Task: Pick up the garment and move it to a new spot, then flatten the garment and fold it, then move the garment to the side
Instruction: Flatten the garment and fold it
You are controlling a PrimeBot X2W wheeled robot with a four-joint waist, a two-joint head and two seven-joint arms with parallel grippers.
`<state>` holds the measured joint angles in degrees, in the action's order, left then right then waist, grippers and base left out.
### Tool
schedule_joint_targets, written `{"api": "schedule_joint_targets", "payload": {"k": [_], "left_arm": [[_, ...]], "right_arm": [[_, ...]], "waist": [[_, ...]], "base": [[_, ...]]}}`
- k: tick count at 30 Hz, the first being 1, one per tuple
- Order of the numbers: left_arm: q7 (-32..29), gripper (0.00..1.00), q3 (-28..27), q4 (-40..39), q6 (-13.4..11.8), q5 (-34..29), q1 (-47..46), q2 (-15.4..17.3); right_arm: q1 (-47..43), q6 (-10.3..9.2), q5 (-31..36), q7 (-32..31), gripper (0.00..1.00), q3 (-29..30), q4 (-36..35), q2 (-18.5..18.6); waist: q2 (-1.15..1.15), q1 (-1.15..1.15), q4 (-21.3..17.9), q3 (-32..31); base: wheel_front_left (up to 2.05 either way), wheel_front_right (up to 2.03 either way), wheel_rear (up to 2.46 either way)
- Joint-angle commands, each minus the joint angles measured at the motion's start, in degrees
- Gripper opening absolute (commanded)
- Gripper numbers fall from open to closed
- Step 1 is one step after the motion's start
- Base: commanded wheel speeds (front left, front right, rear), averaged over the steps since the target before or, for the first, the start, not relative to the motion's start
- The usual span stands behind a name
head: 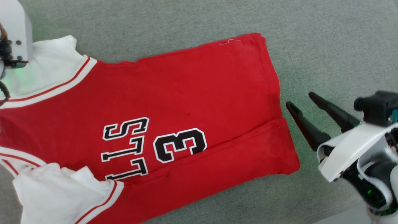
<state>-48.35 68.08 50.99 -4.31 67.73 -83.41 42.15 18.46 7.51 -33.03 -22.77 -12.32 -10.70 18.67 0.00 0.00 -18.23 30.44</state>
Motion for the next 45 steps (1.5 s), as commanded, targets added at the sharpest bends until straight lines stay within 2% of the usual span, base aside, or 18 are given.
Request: {"api": "schedule_joint_targets", "payload": {"k": [1,8,14,21,29,30,31,38,45], "left_arm": [[-1.41,0.0,2.48,1.77,-0.39,-0.03,7.18,-0.34],[-0.44,0.0,2.03,0.48,-0.24,0.18,5.69,-3.04],[0.19,0.0,1.66,0.18,-0.36,0.14,3.62,-6.38],[1.46,0.0,1.56,1.0,0.59,-0.84,0.55,-9.36],[2.66,0.0,1.39,3.64,1.91,-0.99,-0.6,-10.88],[2.73,0.0,1.4,4.02,2.28,-0.95,-0.61,-10.96],[2.81,0.0,1.41,4.39,2.34,-0.88,-0.61,-11.14],[4.62,0.0,0.49,6.93,3.92,-0.05,-0.78,-12.44],[7.42,0.0,-0.6,8.73,6.18,0.62,-1.56,-13.42]], "right_arm": [[1.44,-0.04,-0.44,-0.87,1.0,0.11,-0.26,0.39],[9.21,-0.04,-0.77,-10.21,1.0,0.4,2.73,1.98],[19.18,-0.04,-1.81,-18.43,1.0,-0.93,9.51,1.8],[30.49,-0.04,-1.73,-23.3,1.0,-4.67,21.43,0.48],[38.87,-0.05,-2.28,-26.68,1.0,-9.89,36.01,-2.29],[39.63,-0.05,-2.57,-27.16,0.47,-10.63,37.48,-2.43],[40.32,-0.05,-2.84,-27.5,0.0,-11.42,38.79,-2.49],[42.83,-0.05,-5.29,-27.75,0.0,-14.44,44.16,-1.3],[42.76,-0.05,-8.05,-23.4,0.0,-16.38,44.03,1.23]], "waist": [[0.0,0.0,0.23,0.02],[0.0,0.0,1.77,0.37],[0.0,0.0,3.94,1.45],[0.0,0.0,5.84,3.1],[0.0,0.0,6.75,3.95],[0.0,0.0,6.86,3.98],[0.0,0.0,6.96,3.98],[0.0,0.0,7.94,2.9],[0.0,0.0,9.68,-0.09]], "base": [[0.0,0.0,0.0],[0.0,0.0,0.0],[0.0,0.0,0.0],[0.0,0.0,0.0],[0.0,0.0,0.0],[0.0,0.0,0.0],[0.0,0.0,0.0],[0.0,0.0,0.0],[0.0,0.0,0.0]]}}
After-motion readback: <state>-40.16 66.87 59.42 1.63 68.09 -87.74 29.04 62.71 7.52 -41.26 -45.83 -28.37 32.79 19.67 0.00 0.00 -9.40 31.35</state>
